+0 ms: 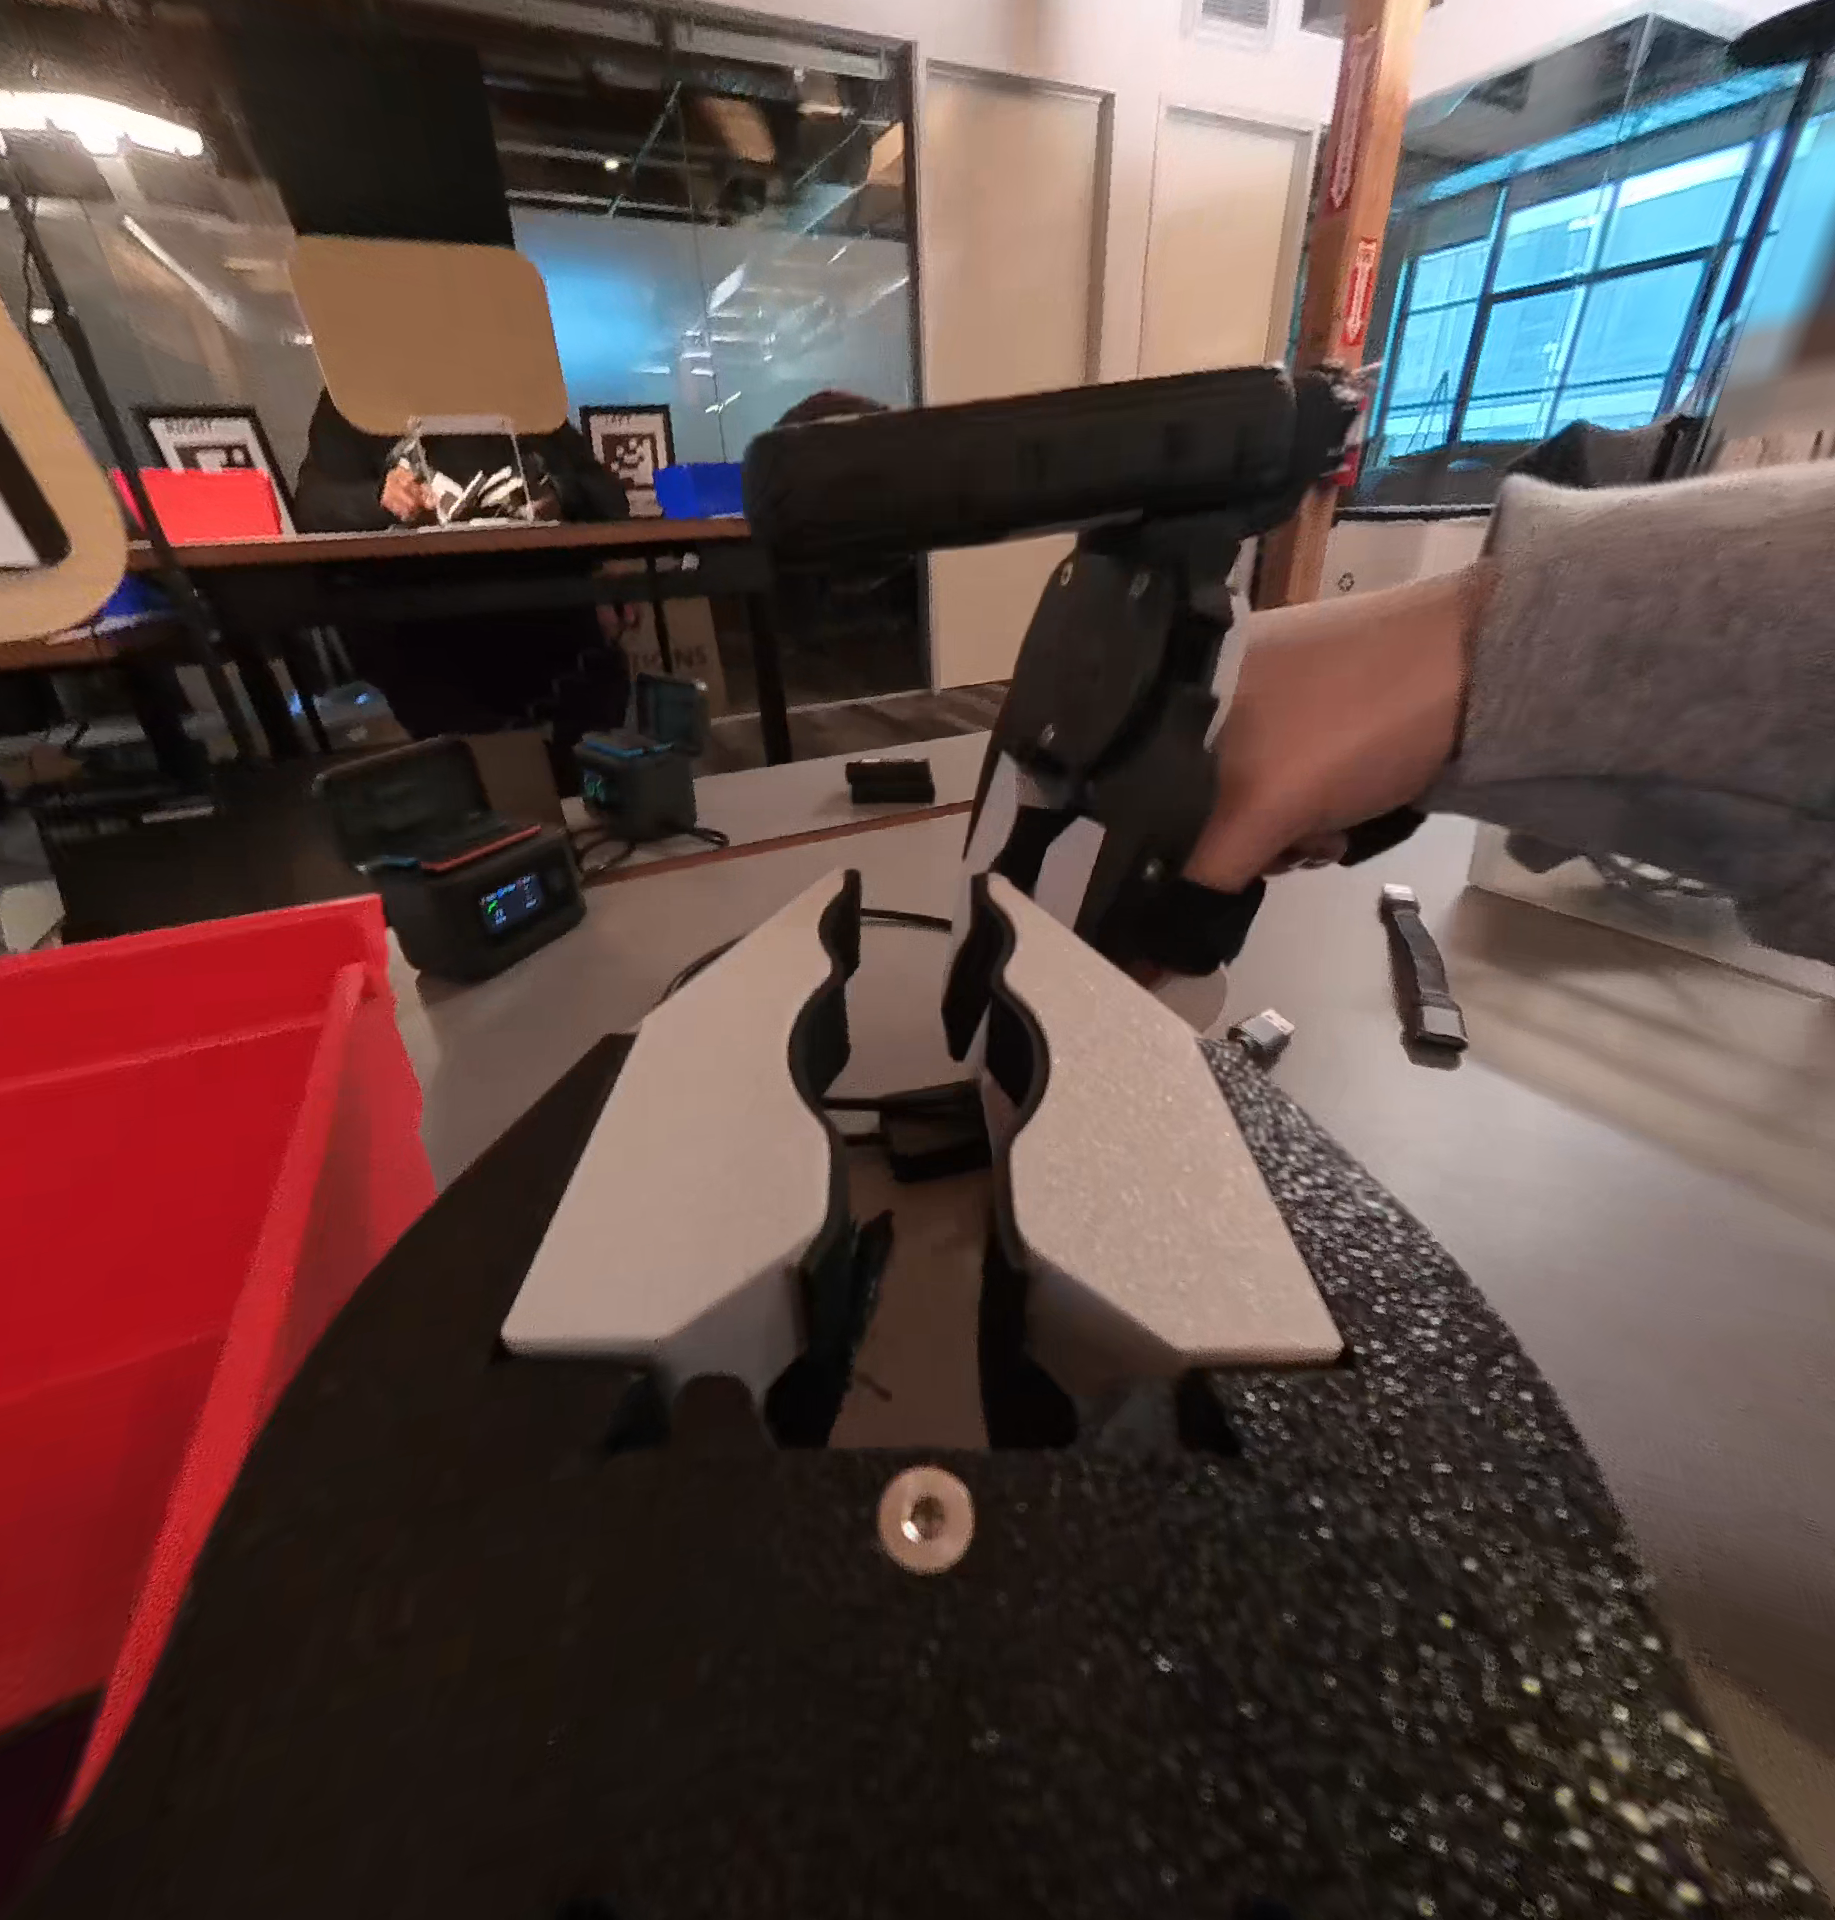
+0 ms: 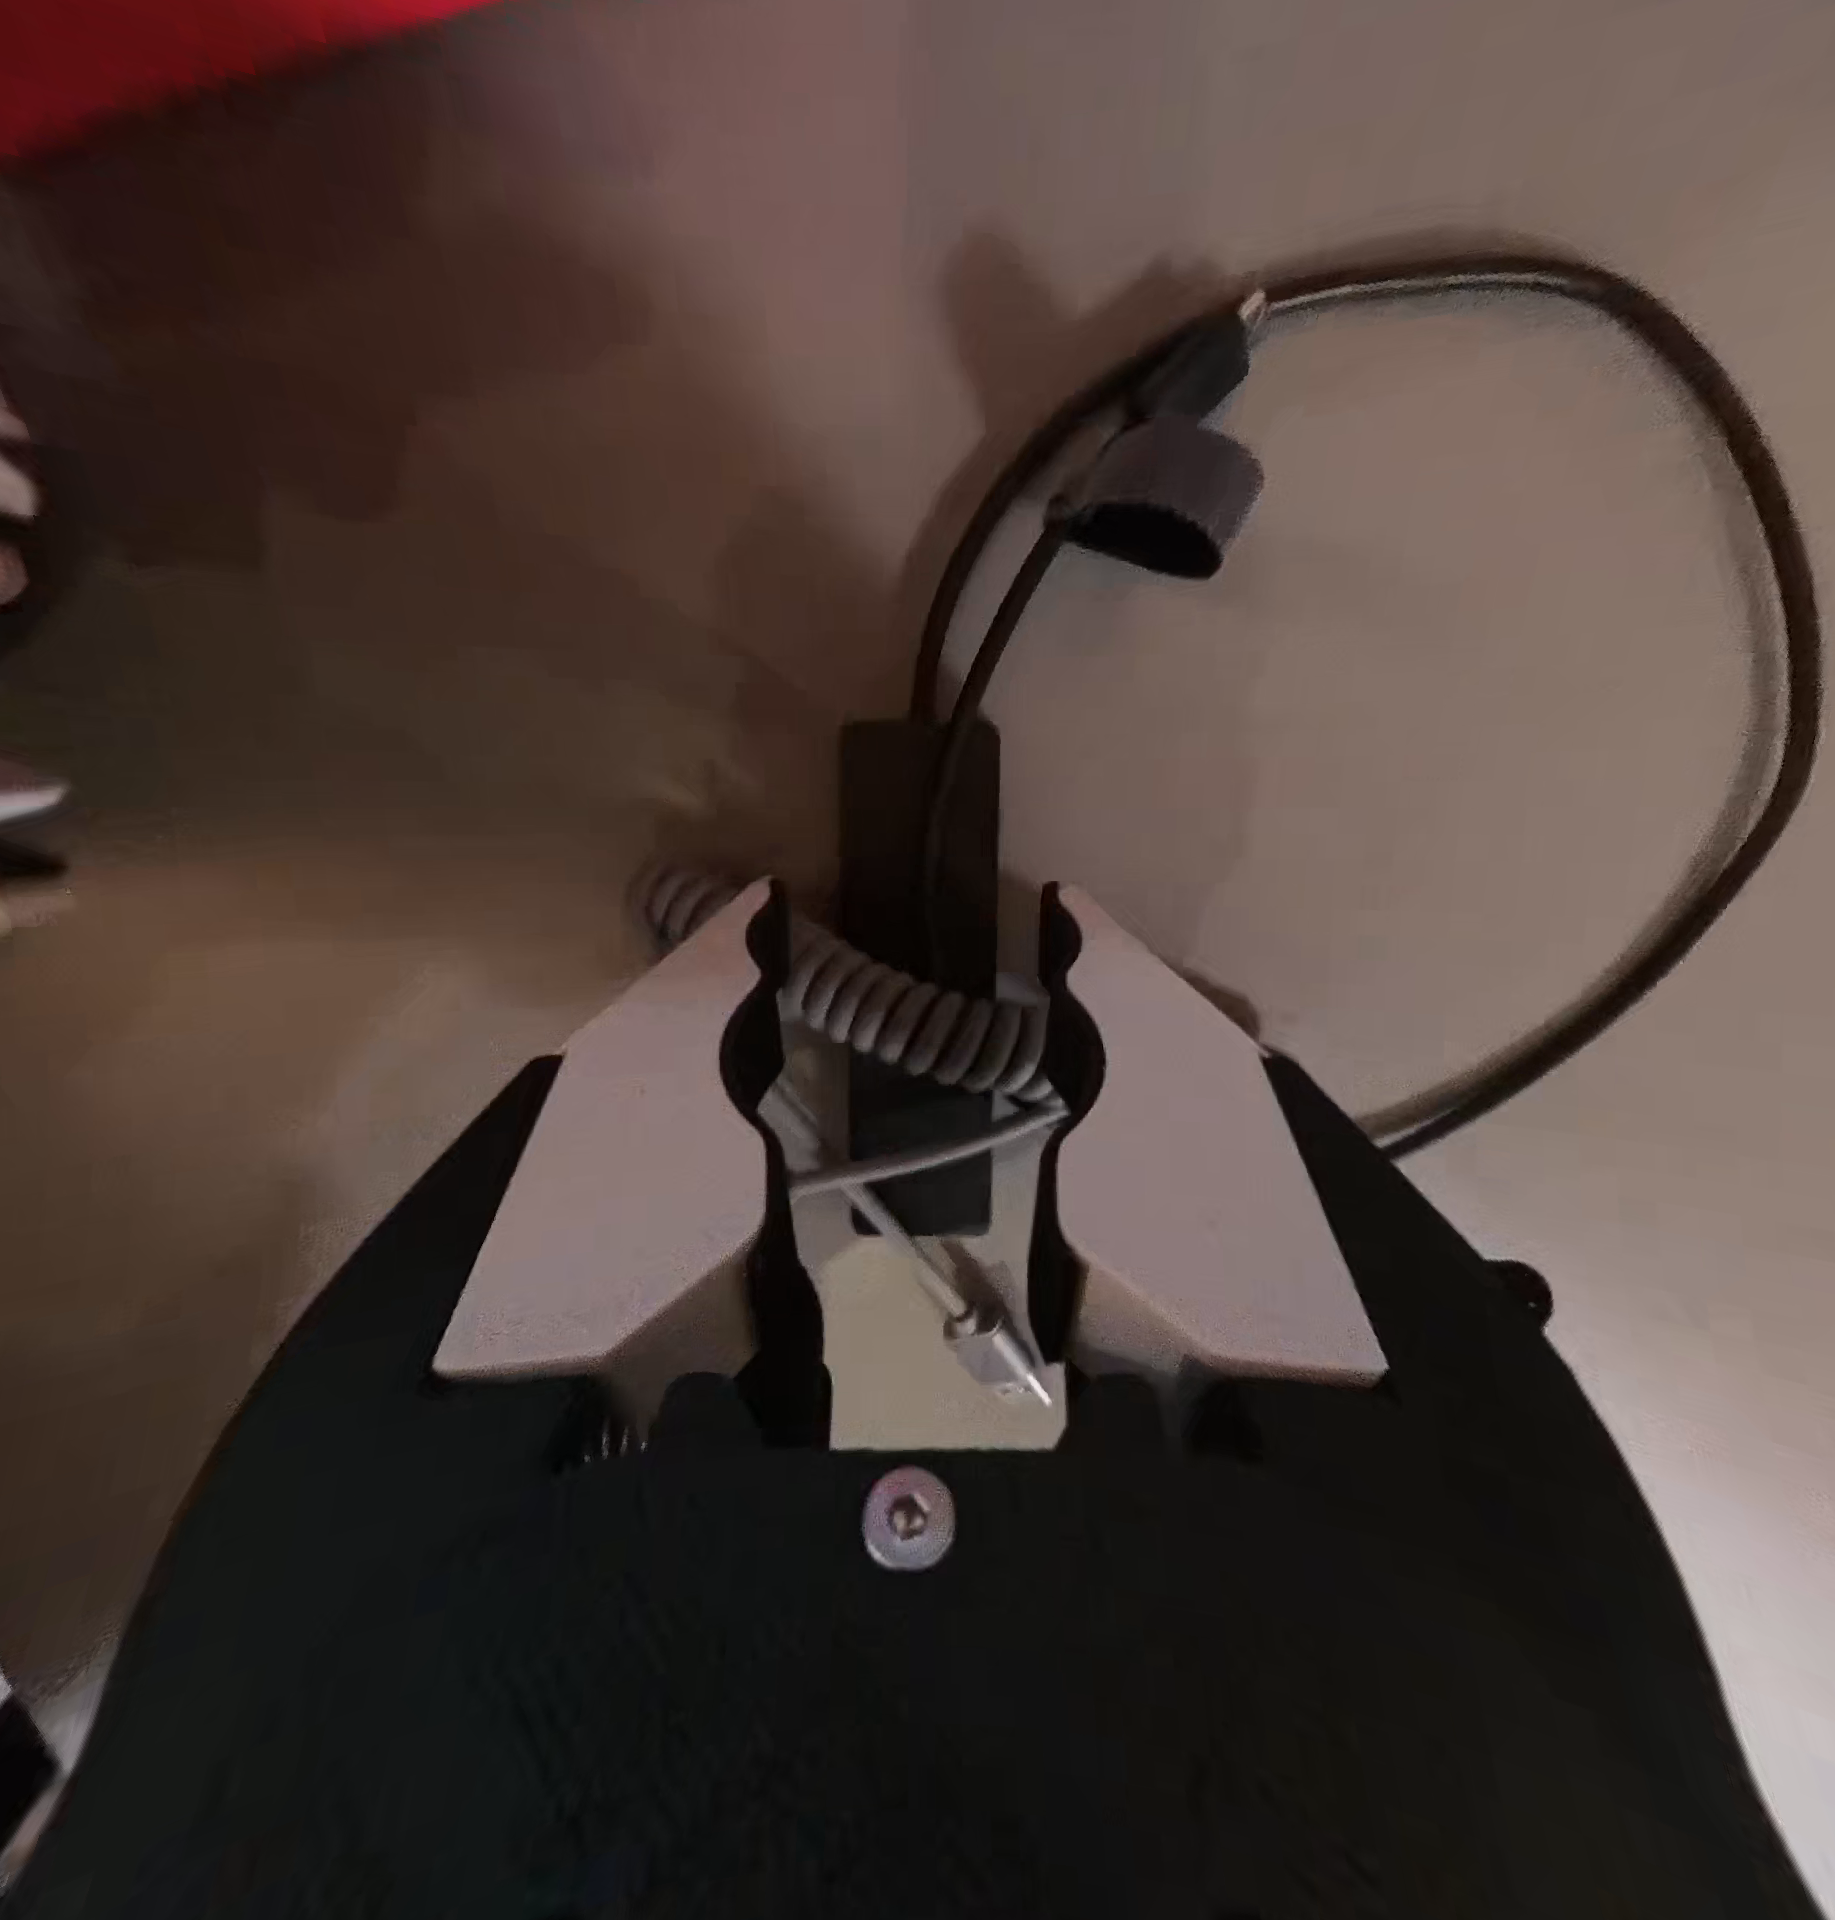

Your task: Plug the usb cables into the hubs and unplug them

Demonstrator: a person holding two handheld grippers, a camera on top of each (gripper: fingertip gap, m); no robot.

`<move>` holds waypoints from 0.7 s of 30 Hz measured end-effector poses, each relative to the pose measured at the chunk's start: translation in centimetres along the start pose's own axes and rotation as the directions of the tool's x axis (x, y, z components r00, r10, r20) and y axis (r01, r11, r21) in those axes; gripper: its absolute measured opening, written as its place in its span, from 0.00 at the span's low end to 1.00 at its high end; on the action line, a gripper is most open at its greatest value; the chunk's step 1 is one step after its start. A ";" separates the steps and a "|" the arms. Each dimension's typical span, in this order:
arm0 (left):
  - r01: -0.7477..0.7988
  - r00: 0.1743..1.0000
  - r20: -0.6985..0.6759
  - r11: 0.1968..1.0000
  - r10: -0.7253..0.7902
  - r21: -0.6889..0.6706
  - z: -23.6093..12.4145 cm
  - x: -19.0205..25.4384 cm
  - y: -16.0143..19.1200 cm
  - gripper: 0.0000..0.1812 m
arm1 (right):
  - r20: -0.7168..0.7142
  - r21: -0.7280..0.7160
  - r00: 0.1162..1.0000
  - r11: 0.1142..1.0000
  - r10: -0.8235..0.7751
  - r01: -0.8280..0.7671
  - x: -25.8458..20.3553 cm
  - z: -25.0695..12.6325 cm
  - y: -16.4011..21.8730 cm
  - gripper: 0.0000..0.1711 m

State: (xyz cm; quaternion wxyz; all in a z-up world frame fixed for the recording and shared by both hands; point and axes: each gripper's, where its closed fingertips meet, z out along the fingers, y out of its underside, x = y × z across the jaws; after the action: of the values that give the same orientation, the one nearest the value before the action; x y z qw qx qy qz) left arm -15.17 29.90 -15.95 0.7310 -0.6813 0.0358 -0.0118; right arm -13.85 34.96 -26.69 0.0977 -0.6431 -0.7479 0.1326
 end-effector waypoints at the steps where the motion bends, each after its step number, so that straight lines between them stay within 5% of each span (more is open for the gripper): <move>1: 0.016 1.000 0.008 1.000 -0.016 -0.013 0.2 -0.4 0.2 0.12 | -0.008 -0.020 1.000 1.000 -0.007 0.007 0.2 0.3 -0.1 0.26; 8: -0.001 0.995 -0.095 0.998 -0.004 -0.055 -0.4 1.0 0.3 0.19 | 0.002 -0.058 0.996 0.995 -0.086 0.086 -0.1 1.4 -0.5 0.19; 11: -0.168 0.971 -0.203 0.968 0.130 -0.184 -0.7 2.2 2.5 0.23 | 0.047 -0.080 0.990 0.988 -0.132 0.135 -0.2 0.9 0.7 0.17; 18: -0.622 0.695 -0.517 0.779 0.500 -0.083 -0.4 6.8 6.9 0.32 | 0.436 0.046 0.889 0.989 -0.143 0.137 -4.5 -4.0 4.2 0.18; 21: -0.769 0.542 -0.461 0.636 0.703 0.065 -0.1 8.6 6.1 0.31 | 0.558 0.052 0.825 0.996 -0.091 0.074 -6.0 -5.1 5.4 0.18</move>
State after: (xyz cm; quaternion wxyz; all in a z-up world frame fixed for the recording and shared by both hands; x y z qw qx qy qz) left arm -6.85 29.62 -22.31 0.5869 -0.6314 0.4860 0.1439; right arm -6.29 30.18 -23.47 -0.1109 -0.5417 -0.7688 0.3212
